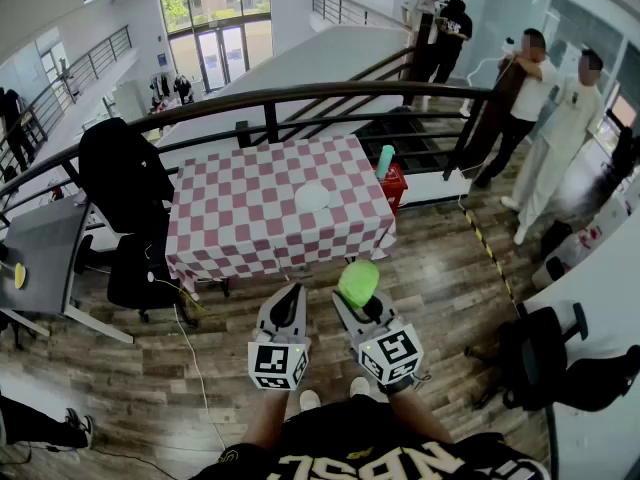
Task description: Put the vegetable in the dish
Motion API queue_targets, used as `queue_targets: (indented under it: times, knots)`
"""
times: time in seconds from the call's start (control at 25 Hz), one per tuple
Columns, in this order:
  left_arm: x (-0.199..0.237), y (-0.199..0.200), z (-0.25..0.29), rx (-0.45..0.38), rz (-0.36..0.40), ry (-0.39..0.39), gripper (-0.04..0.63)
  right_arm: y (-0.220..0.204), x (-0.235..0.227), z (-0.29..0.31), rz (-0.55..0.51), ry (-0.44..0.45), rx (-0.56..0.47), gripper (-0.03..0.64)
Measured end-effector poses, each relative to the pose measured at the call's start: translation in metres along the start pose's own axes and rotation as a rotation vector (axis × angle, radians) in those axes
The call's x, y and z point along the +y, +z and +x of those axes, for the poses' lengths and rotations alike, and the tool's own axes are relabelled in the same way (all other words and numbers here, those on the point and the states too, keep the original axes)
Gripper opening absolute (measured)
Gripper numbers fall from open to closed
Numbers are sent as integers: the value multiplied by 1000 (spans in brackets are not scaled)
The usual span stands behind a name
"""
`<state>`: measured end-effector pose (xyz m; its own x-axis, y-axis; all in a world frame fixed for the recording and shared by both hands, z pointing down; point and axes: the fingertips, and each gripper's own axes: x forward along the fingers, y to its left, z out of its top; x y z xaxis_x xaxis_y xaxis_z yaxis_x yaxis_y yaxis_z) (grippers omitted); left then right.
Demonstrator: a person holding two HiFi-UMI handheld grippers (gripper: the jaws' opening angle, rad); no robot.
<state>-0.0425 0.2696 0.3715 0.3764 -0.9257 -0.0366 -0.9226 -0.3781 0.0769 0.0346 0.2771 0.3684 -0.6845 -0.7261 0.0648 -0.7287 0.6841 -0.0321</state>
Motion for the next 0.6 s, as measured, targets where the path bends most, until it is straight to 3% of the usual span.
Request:
queue_targets:
  times: [0.36,0.6]
  knots:
    - [45,-6,-21,-17,-32,61,20,-9,39,27,-18,48,28,124]
    - [54,-17,3,-10,-52,64,20,-20,21,51,-4,63,50,124]
